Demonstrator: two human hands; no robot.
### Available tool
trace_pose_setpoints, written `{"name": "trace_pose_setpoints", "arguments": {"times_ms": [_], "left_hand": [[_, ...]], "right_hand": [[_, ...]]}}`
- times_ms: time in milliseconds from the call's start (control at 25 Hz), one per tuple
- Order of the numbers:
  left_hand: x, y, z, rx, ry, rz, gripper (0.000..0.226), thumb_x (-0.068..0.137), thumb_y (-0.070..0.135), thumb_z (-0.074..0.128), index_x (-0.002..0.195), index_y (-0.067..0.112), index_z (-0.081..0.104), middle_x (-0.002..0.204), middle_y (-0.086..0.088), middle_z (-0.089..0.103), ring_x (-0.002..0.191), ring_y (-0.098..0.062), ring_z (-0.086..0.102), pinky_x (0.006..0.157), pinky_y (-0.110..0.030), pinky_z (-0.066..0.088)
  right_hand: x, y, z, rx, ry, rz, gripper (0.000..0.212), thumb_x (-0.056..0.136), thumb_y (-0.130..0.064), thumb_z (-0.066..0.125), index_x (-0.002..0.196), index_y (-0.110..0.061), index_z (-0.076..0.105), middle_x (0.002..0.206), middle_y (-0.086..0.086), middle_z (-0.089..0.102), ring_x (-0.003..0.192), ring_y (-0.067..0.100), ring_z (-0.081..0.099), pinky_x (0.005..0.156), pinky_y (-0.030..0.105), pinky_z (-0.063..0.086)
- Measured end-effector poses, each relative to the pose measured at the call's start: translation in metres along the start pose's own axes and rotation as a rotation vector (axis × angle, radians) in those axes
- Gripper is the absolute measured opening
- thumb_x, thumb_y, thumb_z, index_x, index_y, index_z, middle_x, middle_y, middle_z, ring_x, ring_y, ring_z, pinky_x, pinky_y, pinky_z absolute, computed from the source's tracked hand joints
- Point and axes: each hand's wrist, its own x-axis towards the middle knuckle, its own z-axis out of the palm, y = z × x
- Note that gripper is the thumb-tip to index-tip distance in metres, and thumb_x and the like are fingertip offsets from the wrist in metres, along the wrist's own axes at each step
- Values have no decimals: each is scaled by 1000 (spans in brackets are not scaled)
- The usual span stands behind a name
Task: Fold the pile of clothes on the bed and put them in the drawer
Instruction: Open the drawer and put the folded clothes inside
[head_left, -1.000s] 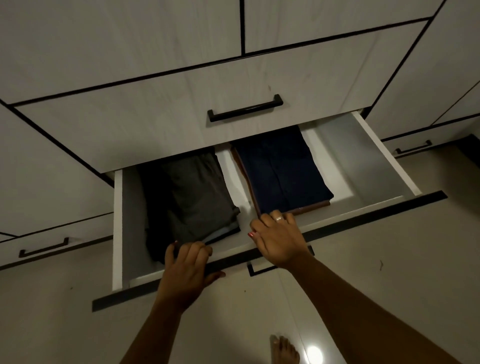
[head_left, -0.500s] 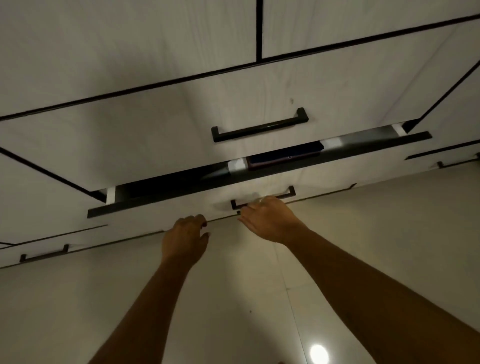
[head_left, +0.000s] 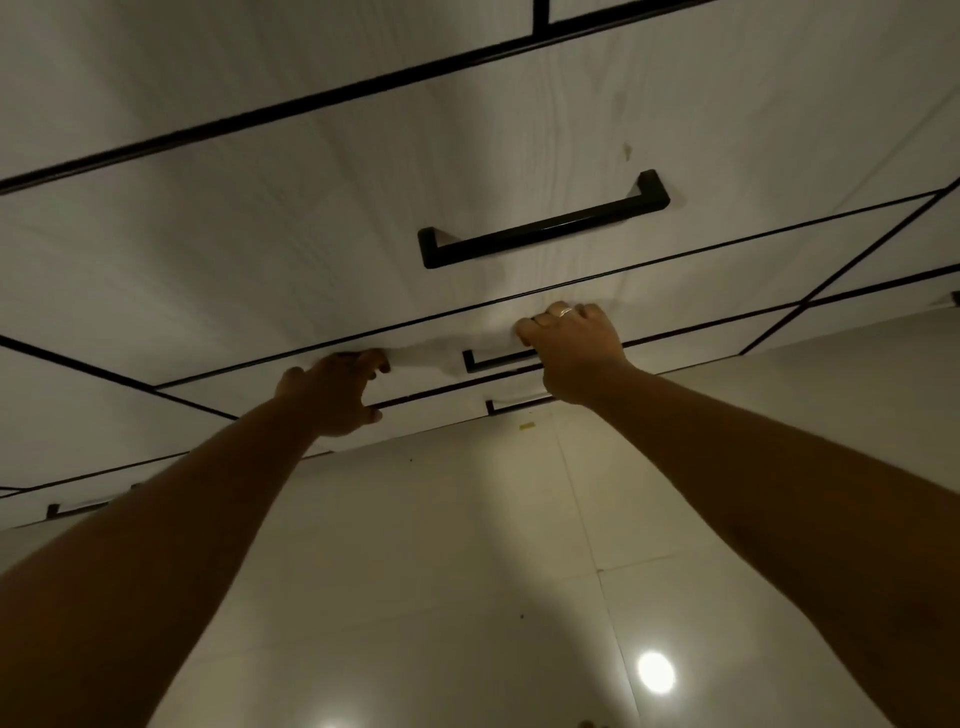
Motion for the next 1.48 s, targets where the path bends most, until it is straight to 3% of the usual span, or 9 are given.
{"name": "trace_pose_setpoints", "arguments": {"times_ms": [280,440,600,880,1120,1320,1480], "left_hand": [[-7,40,13,-181,-22,-157,81,85,38,69,147,23,20,155,-4,23,143,-27,20,108,-56,33],[-27,84,39,-193,-57,-96,81,90,35,62,152,26,10,159,-1,11,148,-23,3,111,-55,27],[-27,96,74,-211,-99,-46,82,91,36,60,153,26,6,160,0,7,148,-23,2,111,-53,27],[37,86,129,-186,141,33,82,92,36,57,153,23,3,161,-1,4,148,-23,4,114,-50,26],[59,77,161,-134,300,36,87,89,35,62,153,20,5,159,-3,10,147,-23,9,116,-50,23],[58,95,153,-280,188,2,85,91,46,58,153,20,6,160,-5,10,147,-25,8,117,-55,17],[17,108,190,-207,-28,43,77,88,63,49,150,31,16,158,0,19,145,-23,18,116,-53,15]], "right_hand": [[-8,1,-7,72,-56,-29,49,86,-4,51,132,-17,44,129,8,54,120,25,48,103,40,37],[-39,-11,33,-3,-258,-110,40,90,-11,50,130,-15,46,128,7,54,118,23,50,100,38,40],[-54,-17,87,2,-448,28,47,89,-14,51,135,-17,42,136,6,46,129,24,41,104,41,36],[27,-4,176,-29,-453,172,67,94,-28,51,152,-17,18,157,8,22,145,26,23,116,48,21],[30,-11,220,-69,-409,218,71,88,-23,60,148,-18,22,153,10,28,142,29,26,114,54,19],[-1,-19,213,19,-434,254,61,88,-18,61,143,-14,34,147,14,39,139,32,33,115,52,21],[-78,-40,201,8,-642,225,53,91,-21,53,141,-14,37,145,12,40,137,30,35,112,50,24]]}}
